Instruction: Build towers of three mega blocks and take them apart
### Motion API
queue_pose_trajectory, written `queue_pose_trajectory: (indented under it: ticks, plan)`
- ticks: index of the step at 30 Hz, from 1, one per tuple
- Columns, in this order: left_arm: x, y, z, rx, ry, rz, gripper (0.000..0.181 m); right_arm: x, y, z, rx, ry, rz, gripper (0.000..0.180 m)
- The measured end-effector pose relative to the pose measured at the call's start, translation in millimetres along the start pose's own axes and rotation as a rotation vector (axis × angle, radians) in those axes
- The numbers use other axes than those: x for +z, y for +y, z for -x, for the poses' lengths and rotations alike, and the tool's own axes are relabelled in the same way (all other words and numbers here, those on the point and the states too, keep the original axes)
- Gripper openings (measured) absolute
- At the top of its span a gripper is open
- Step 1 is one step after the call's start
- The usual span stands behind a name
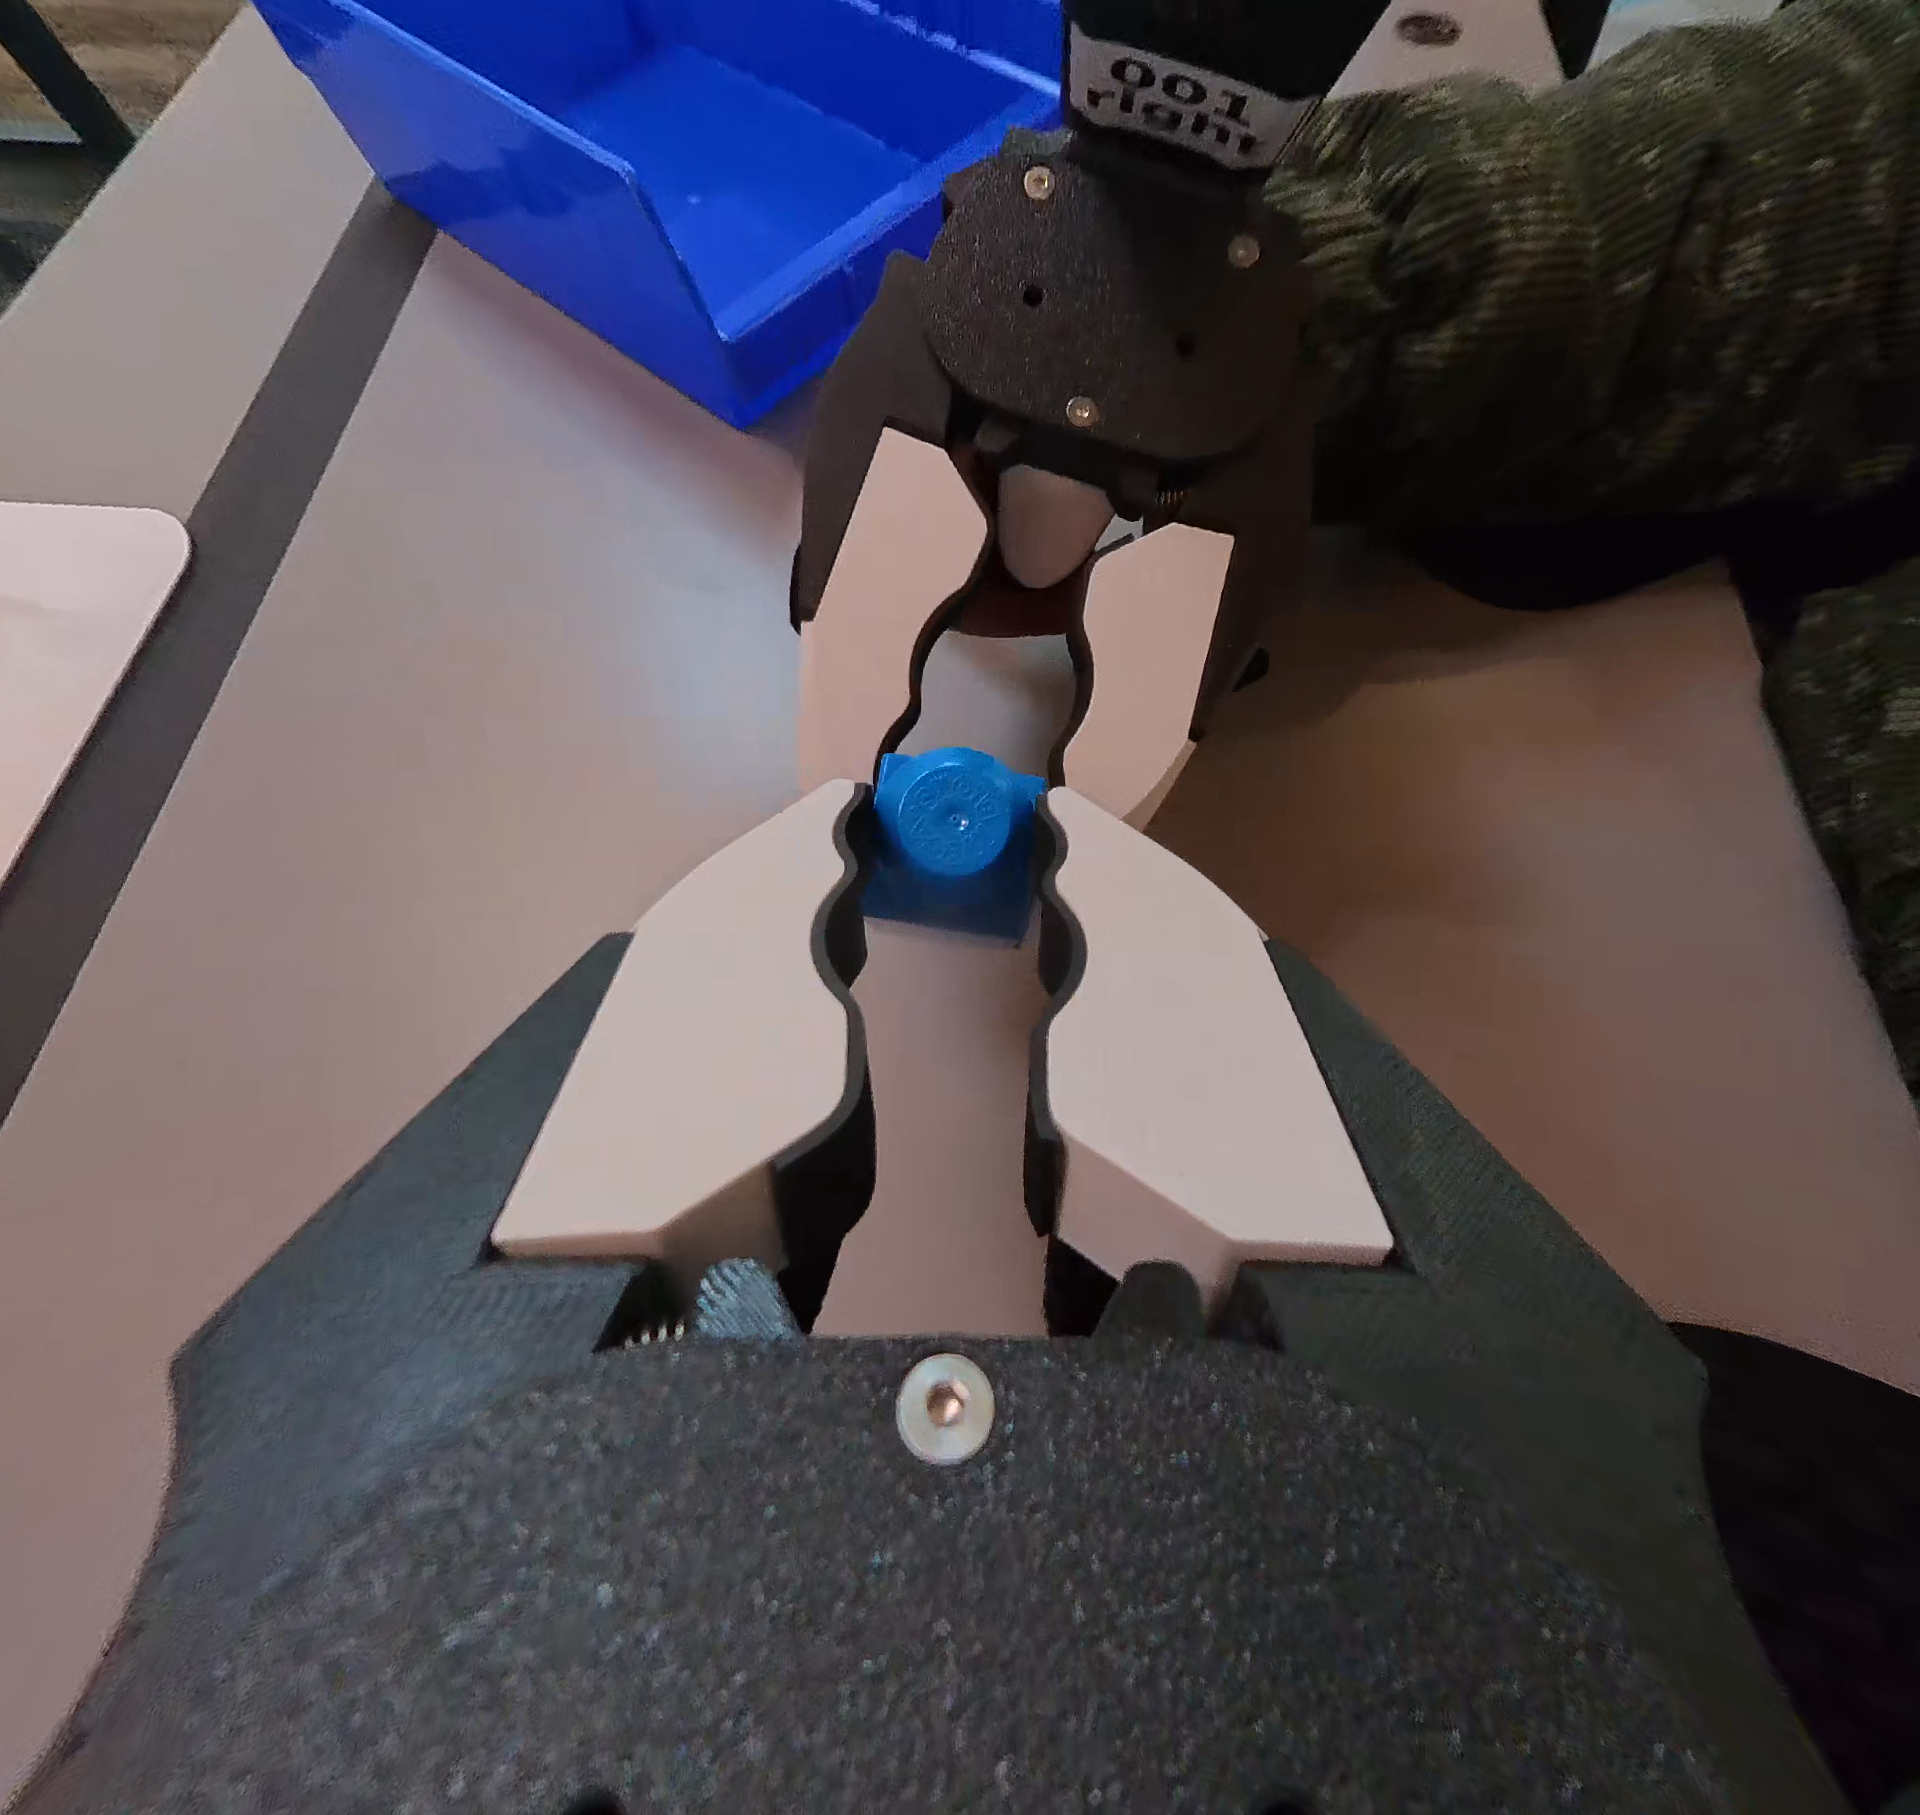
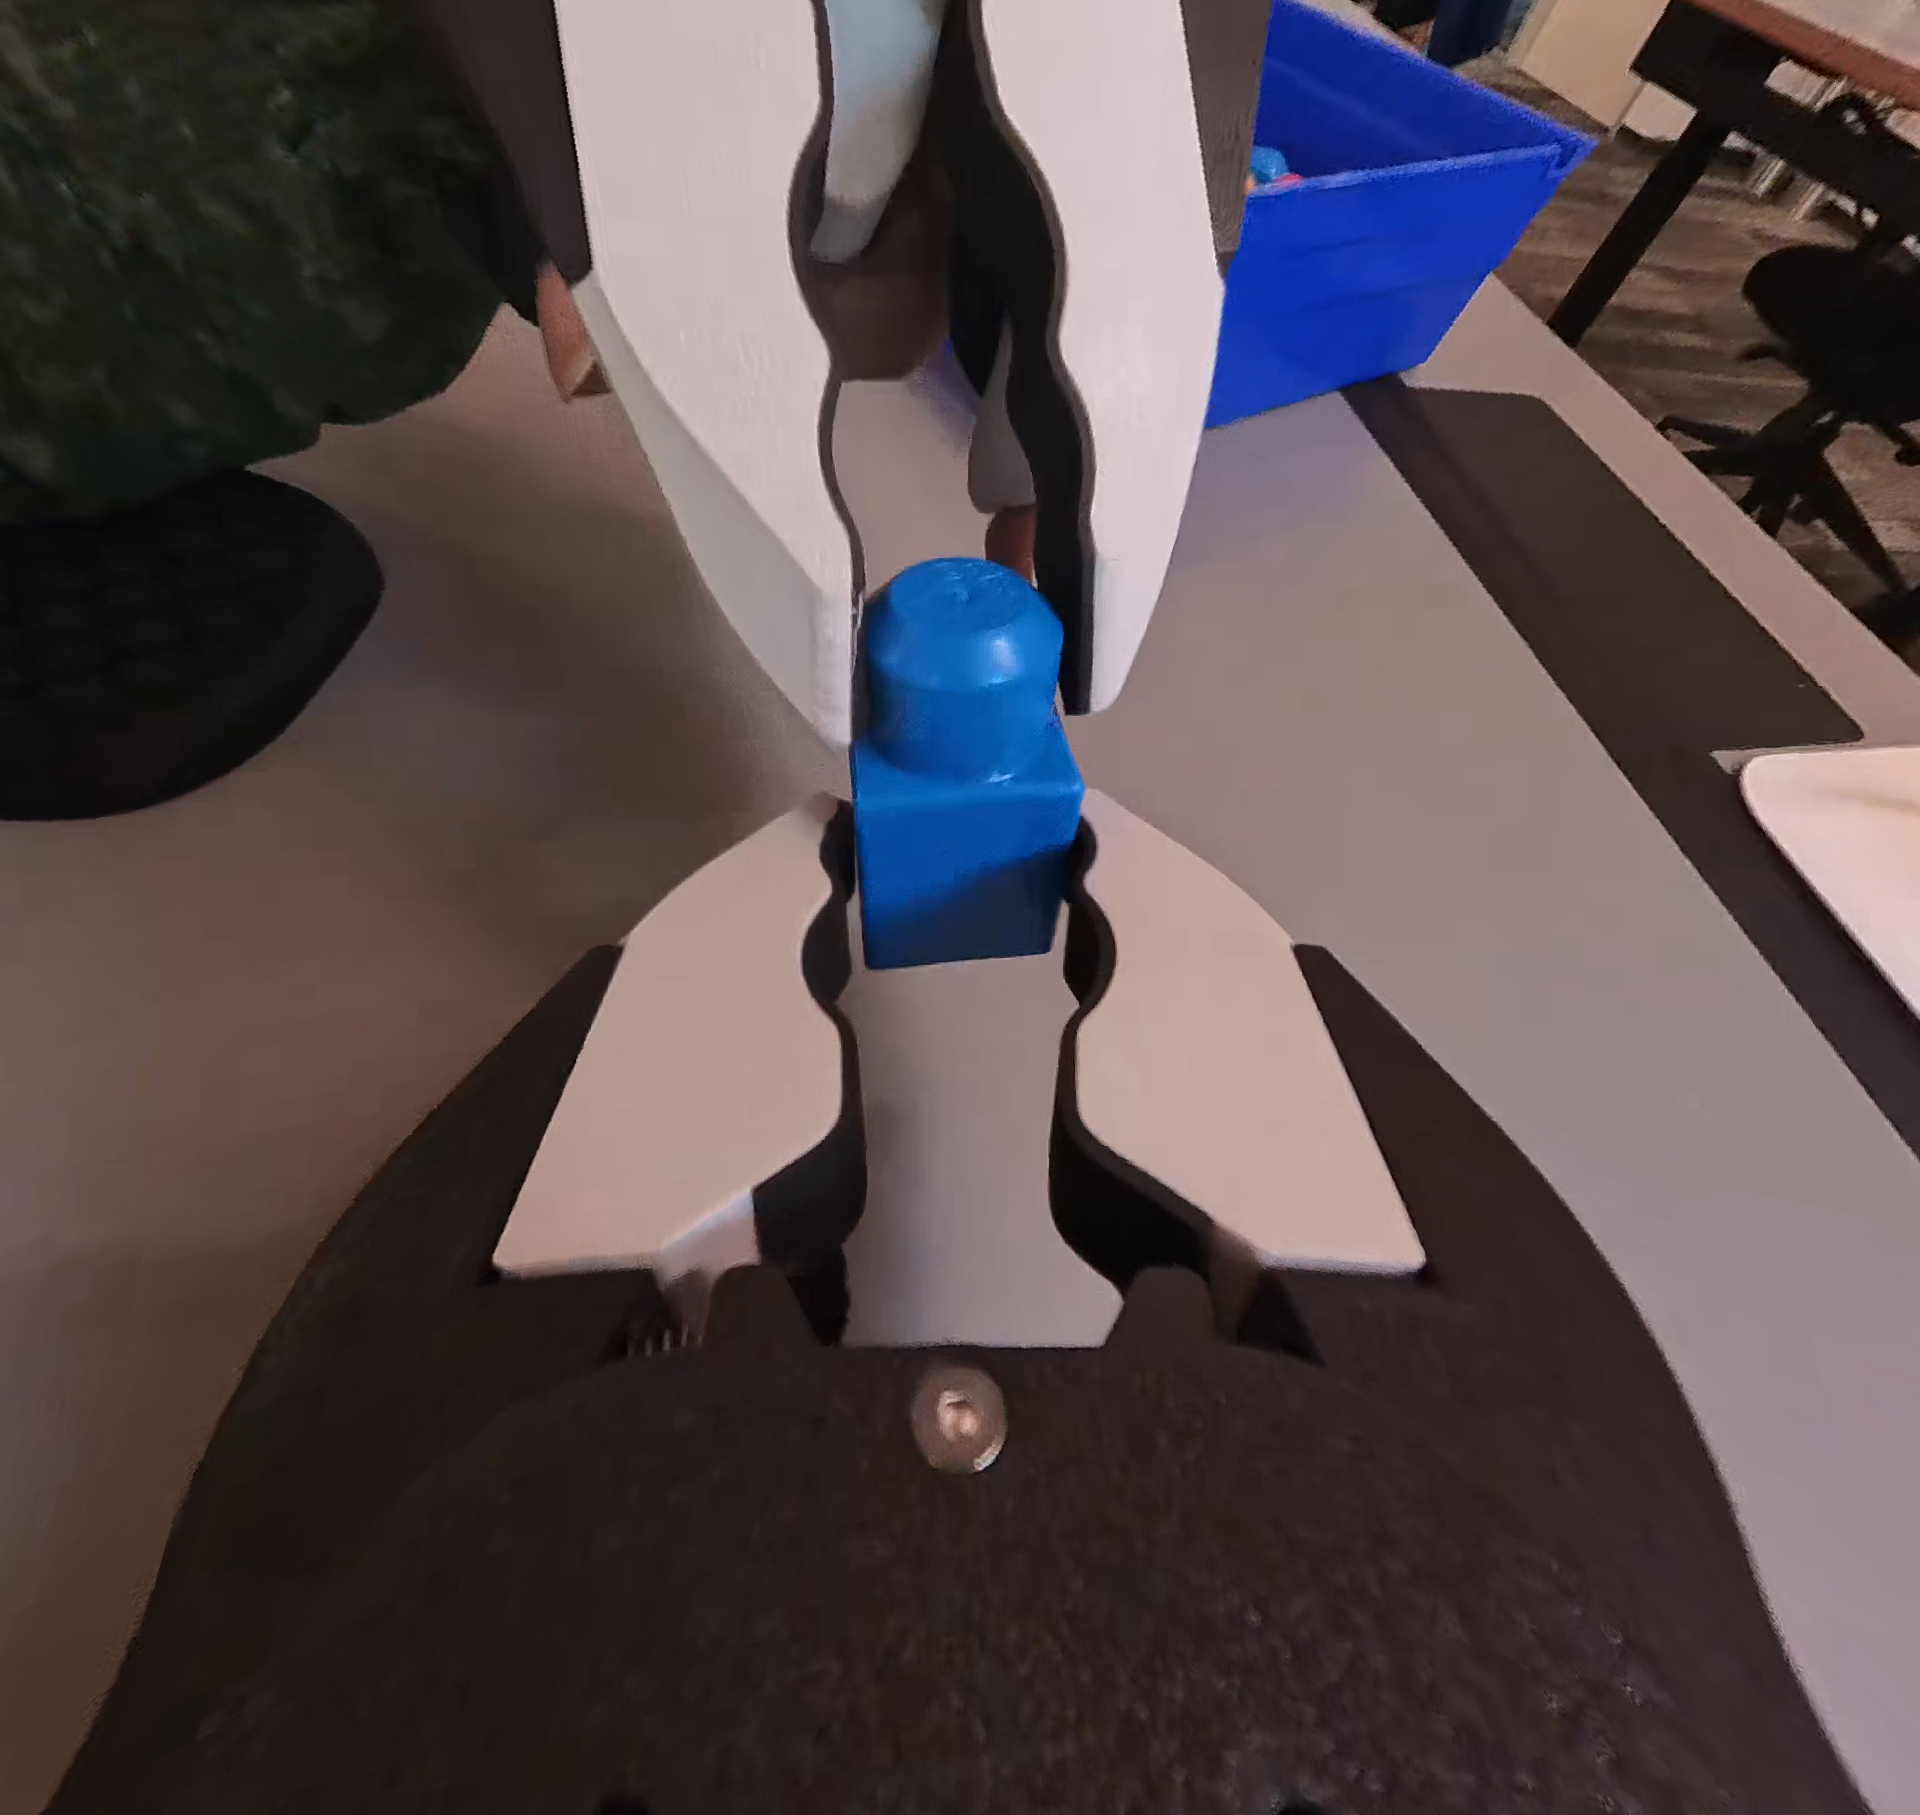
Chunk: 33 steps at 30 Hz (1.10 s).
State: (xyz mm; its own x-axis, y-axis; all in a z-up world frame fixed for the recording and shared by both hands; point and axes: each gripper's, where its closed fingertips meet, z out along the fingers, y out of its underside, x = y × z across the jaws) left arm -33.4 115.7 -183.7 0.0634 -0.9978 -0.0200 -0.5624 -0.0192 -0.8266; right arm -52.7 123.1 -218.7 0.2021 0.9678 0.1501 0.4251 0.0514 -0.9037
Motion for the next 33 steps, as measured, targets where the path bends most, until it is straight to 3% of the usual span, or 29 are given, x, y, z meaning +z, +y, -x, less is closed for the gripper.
queue_pose_trajectory:
  ticks: [5, 9, 12, 15, 19, 22, 29, 33]
  plan:
    - [-27.7, -3.0, 18.7, -0.029, -0.084, -0.072, 0.033, -9.9, -11.7, -5.3, 0.022, 0.015, -0.061, 0.037]
    - [-110.1, -4.1, 79.7, -0.193, -0.417, -0.272, 0.030, -19.6, -12.5, -23.4, 0.088, 0.070, -0.103, 0.037]
    - [-196.6, 44.6, 127.3, -0.412, -0.808, -0.284, 0.024, -25.9, -13.1, -36.5, 0.148, 0.107, -0.142, 0.037]
    - [-247.4, 111.8, 138.3, -0.558, -1.034, -0.116, 0.029, -28.1, -10.9, -42.9, 0.178, 0.125, -0.157, 0.037]
    - [-257.2, 195.5, 137.4, -0.704, -1.124, 0.253, 0.036, -22.9, -3.1, -44.2, 0.204, 0.129, -0.139, 0.037]
    - [-247.7, 222.1, 143.3, -0.765, -1.121, 0.318, 0.037, -20.1, 0.2, -42.6, 0.186, 0.134, -0.114, 0.037]
    - [-228.7, 245.8, 149.4, -0.801, -1.062, 0.458, 0.050, -22.1, -0.5, -45.3, 0.197, 0.140, -0.119, 0.037]
    - [-227.4, 249.1, 154.7, -0.836, -1.022, 0.491, 0.048, -20.6, 1.2, -45.4, 0.211, 0.133, -0.114, 0.037]
